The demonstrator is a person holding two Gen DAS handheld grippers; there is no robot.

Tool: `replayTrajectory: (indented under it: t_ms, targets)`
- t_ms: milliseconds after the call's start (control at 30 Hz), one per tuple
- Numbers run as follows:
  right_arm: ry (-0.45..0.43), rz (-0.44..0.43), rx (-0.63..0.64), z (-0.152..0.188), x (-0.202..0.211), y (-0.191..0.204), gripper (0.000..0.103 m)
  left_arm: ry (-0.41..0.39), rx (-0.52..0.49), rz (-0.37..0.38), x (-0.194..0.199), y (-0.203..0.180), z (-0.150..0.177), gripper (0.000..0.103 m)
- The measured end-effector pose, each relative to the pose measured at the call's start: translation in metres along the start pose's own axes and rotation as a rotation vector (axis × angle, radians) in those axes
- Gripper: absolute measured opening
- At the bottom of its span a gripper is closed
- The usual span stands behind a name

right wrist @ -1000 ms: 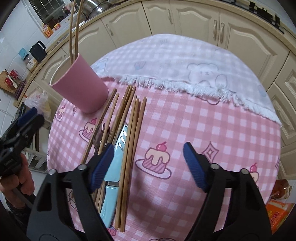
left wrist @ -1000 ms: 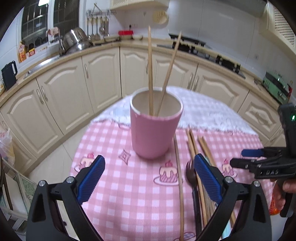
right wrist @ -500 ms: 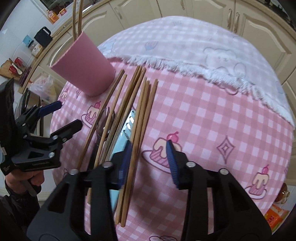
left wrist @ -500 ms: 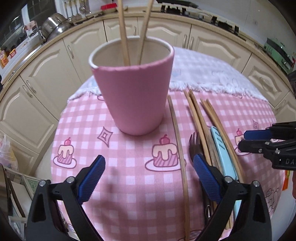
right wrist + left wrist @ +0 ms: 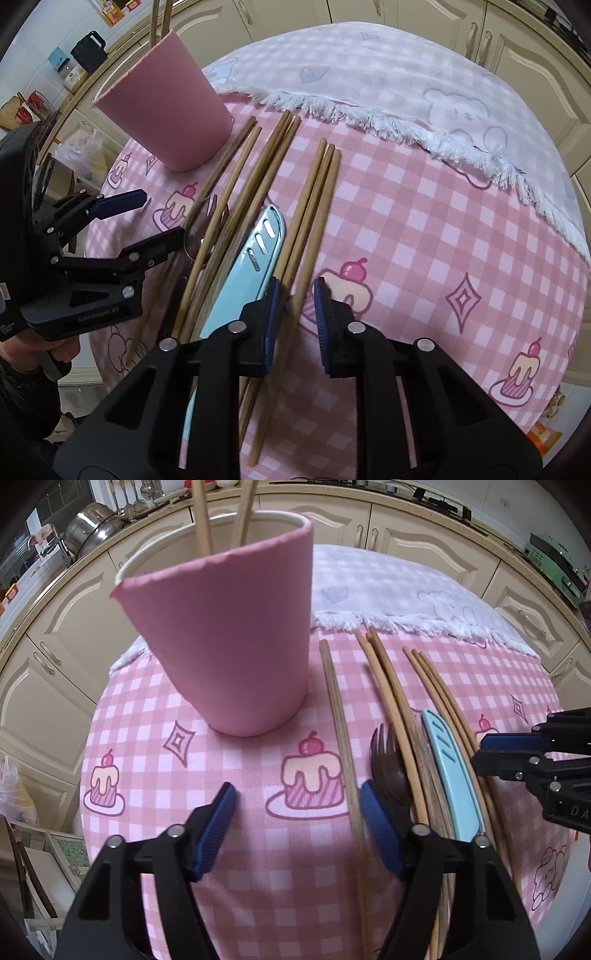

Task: Organize utensils
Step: 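Lower the right gripper onto another wooden chopstick and close on it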

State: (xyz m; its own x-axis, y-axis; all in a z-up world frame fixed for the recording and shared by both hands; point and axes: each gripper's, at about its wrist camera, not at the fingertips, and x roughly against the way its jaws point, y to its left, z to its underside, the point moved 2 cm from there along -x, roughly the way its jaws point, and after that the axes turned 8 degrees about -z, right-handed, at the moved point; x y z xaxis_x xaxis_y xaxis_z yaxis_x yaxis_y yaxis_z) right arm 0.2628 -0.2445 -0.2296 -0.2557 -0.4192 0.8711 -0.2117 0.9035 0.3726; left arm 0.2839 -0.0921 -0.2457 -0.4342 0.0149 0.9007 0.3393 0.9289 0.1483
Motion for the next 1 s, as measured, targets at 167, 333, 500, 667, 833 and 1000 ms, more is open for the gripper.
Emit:
replayTrajectory:
  t_ms: [167, 333, 500, 667, 833, 1000]
  targets:
    - [-0.004, 0.007, -0.013, 0.0, 0.004, -0.01, 0.019, 0.005, -0.002, 0.009, -0.002, -0.003, -0.002, 0.054]
    - [-0.009, 0.026, -0.004, -0.001, 0.005, -0.007, 0.019, 0.007, 0.003, 0.023, -0.002, -0.006, -0.007, 0.035]
    - [-0.03, 0.022, -0.032, -0.001, 0.01, -0.015, 0.019, 0.014, 0.009, 0.026, -0.003, -0.004, -0.007, 0.034]
    - [-0.007, 0.044, -0.005, -0.003, 0.008, -0.013, 0.019, 0.014, 0.008, 0.025, -0.003, 0.0, -0.009, 0.035]
    - [0.014, 0.113, 0.045, -0.008, -0.001, -0.002, 0.019, 0.005, 0.005, 0.019, -0.006, -0.003, -0.013, 0.033]
    - [0.028, 0.147, 0.058, -0.01, -0.002, -0.003, 0.01, 0.01, -0.005, 0.04, -0.003, -0.008, -0.015, 0.008]
